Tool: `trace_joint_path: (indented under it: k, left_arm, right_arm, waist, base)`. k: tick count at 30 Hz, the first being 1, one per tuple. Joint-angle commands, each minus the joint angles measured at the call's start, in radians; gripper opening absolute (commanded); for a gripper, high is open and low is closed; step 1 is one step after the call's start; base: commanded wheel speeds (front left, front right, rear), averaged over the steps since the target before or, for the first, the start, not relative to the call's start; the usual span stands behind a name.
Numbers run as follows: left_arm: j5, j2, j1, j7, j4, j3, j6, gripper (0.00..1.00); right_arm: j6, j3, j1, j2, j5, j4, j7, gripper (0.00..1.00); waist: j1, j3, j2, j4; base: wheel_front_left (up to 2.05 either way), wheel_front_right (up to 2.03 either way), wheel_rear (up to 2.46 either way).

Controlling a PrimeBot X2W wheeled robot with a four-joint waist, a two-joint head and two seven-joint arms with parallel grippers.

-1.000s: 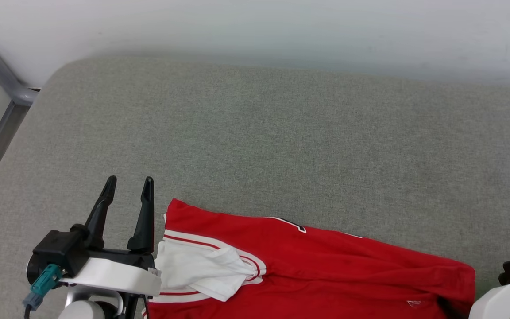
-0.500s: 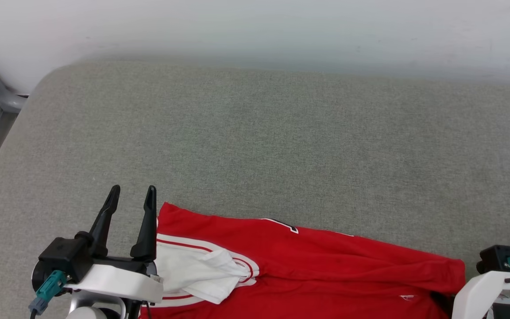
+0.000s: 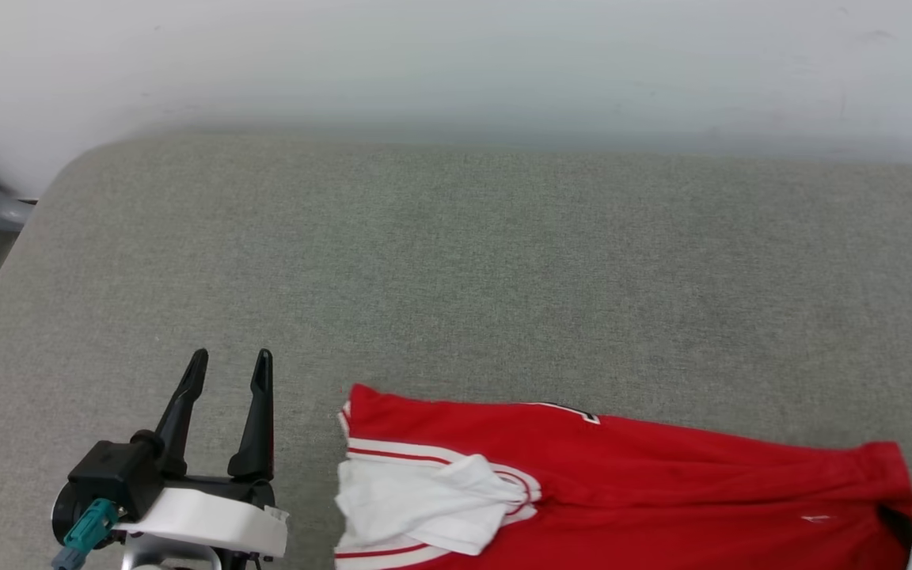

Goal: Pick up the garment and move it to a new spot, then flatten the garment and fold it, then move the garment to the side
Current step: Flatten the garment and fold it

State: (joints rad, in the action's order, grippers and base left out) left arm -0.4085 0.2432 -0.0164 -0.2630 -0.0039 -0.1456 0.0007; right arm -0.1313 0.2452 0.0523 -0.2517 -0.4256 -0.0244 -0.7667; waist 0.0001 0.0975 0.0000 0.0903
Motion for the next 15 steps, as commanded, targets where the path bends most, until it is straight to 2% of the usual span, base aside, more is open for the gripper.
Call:
trace_joint_path:
  k: [1,5,10,12,15]
  left_arm:
    - [0.007,-0.005,0.015,-0.002,-0.001,0.005,-0.001,1.00]
    - [0.008,-0.010,0.022,-0.002,-0.001,0.008,-0.004,1.00]
    - [0.009,-0.013,0.026,-0.002,0.005,0.009,-0.004,1.00]
    - [0.010,-0.013,0.026,-0.002,0.007,0.008,-0.004,1.00]
    - [0.012,-0.015,0.023,0.000,0.013,0.000,-0.001,1.00]
  right_arm:
    - [0.001,0.037,0.019,-0.011,0.000,0.008,-0.001,0.00]
    - [0.001,0.079,0.043,-0.010,-0.014,0.036,0.023,0.00]
    - [0.001,0.024,0.065,0.007,-0.071,0.089,0.031,0.00]
    - [0.001,0.007,0.066,0.022,-0.092,0.096,0.030,0.00]
    - [0.001,-0.046,0.074,0.085,-0.201,0.109,0.006,0.00]
  waist:
    - [-0.0001,-0.006,0.0000,-0.004]
    - [-0.0001,-0.012,0.0000,-0.009]
    - [-0.0001,-0.023,0.0000,-0.012]
    - [-0.0001,-0.027,0.0000,-0.013]
    - [-0.0001,-0.045,0.0000,-0.005]
  base:
    - [0.00,0.00,0.00]
    - [0.00,0.00,0.00]
    - [0.00,0.00,0.00]
    - [0.00,0.00,0.00]
    - [0.00,0.00,0.00]
